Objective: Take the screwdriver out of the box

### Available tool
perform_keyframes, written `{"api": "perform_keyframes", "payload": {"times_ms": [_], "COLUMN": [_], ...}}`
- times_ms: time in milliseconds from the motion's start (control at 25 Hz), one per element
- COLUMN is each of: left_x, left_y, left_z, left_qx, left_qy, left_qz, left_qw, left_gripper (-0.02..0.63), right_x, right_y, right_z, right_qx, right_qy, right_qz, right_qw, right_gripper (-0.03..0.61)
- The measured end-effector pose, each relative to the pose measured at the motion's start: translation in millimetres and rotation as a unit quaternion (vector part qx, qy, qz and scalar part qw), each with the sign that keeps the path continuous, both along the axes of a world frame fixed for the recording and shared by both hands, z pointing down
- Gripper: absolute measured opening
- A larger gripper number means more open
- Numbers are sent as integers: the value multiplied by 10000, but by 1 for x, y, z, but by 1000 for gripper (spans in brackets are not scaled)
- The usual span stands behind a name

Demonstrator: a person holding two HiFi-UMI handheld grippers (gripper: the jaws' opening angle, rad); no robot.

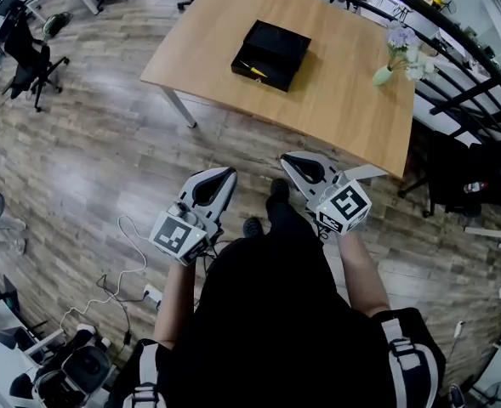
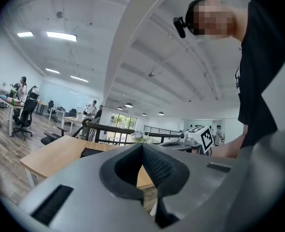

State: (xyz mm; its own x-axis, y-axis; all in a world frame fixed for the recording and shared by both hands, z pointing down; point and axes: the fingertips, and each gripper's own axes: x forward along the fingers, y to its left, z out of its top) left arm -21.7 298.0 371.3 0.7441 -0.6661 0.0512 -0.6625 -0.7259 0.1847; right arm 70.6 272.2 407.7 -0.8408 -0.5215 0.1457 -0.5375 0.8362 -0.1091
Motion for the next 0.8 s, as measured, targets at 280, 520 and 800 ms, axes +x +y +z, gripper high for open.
{"api": "perform_keyframes", "payload": {"times_ms": [280, 520, 800], "left_x": [14, 24, 27], "left_y": [-23, -45, -72], "left_z": [-1, 2, 4], "left_qx": [-36, -55, -72], "left_qy": [-74, -155, -170], "left_qz": [36, 50, -116], "left_qw": [10000, 9999, 9998], "left_gripper": [21, 21, 21], "right_x": [0, 12, 18], "right_y": [-19, -39, -69], "right_z": [-1, 7, 15], "right_qx": [-334, -287, -323], "right_qy": [-503, -452, -219], "right_qz": [-265, -169, -238], "right_qw": [9978, 9984, 9990], "right_gripper": [26, 25, 25]}}
